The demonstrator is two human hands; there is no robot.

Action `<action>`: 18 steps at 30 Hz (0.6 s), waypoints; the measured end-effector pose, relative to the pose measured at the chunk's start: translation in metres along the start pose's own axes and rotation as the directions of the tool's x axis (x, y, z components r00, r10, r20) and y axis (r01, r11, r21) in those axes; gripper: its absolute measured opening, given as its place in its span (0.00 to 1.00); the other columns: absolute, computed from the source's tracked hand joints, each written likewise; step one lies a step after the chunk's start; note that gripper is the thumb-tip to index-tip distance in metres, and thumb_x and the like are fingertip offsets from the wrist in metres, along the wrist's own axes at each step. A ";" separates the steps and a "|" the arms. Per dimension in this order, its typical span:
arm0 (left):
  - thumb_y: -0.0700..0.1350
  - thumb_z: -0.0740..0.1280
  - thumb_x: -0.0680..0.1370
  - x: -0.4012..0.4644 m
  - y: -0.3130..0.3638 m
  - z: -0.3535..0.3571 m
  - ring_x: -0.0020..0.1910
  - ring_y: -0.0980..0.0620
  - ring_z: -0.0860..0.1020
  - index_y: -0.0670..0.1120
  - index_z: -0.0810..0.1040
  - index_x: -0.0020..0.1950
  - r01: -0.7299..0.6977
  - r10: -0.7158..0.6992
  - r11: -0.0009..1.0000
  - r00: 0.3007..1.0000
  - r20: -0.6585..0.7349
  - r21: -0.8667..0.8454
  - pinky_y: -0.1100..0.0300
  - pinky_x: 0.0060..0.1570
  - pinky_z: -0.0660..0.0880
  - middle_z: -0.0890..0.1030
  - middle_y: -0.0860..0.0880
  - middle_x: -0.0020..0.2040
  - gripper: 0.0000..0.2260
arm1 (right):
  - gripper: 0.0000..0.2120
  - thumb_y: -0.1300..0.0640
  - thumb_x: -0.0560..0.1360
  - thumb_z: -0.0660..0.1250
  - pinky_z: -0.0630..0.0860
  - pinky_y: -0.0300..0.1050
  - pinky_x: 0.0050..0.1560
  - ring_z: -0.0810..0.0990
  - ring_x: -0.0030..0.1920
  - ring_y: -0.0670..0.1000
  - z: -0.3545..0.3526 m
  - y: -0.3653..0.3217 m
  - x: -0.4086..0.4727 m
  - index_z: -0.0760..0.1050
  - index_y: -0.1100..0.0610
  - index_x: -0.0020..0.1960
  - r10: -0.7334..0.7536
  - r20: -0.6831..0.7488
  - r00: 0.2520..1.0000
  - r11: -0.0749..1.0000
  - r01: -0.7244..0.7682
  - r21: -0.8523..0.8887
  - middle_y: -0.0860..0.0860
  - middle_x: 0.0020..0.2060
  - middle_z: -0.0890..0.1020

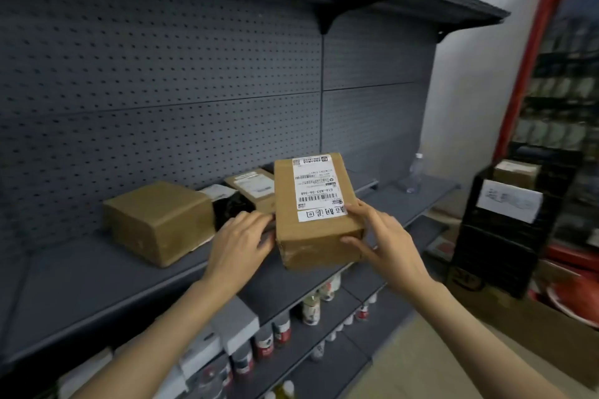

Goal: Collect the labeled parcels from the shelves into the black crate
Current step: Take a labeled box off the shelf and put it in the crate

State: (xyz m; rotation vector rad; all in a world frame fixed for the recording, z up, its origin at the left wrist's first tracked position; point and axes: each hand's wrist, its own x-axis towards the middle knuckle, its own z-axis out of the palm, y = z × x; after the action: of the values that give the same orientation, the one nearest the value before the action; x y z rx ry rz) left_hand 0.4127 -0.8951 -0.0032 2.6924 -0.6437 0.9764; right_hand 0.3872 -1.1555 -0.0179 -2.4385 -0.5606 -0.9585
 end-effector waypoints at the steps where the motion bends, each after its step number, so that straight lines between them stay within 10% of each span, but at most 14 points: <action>1: 0.45 0.67 0.70 0.007 0.021 0.016 0.42 0.47 0.79 0.43 0.80 0.48 -0.027 0.027 0.999 1.000 -0.001 -0.034 0.59 0.37 0.73 0.82 0.49 0.44 0.10 | 0.24 0.43 0.72 0.65 0.64 0.35 0.54 0.70 0.58 0.47 -0.014 0.018 -0.012 0.70 0.51 0.65 0.027 -0.008 1.000 0.999 -0.028 -0.026 0.51 0.64 0.76; 18: 0.52 0.56 0.72 0.170 0.272 0.263 0.42 0.49 0.79 0.45 0.80 0.50 -0.358 0.406 0.867 0.910 0.078 -0.346 0.60 0.38 0.73 0.82 0.51 0.45 0.17 | 0.25 0.54 0.67 0.74 0.76 0.48 0.50 0.78 0.55 0.51 -0.127 0.302 -0.121 0.68 0.47 0.61 0.480 -0.102 0.871 0.851 -0.491 -0.184 0.45 0.64 0.74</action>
State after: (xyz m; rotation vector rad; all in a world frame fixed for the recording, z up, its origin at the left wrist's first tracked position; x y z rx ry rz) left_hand 0.5493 -1.2788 -0.0816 2.3997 -1.2892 0.6709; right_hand 0.3959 -1.4945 -0.1010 -2.5356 0.1916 -0.8863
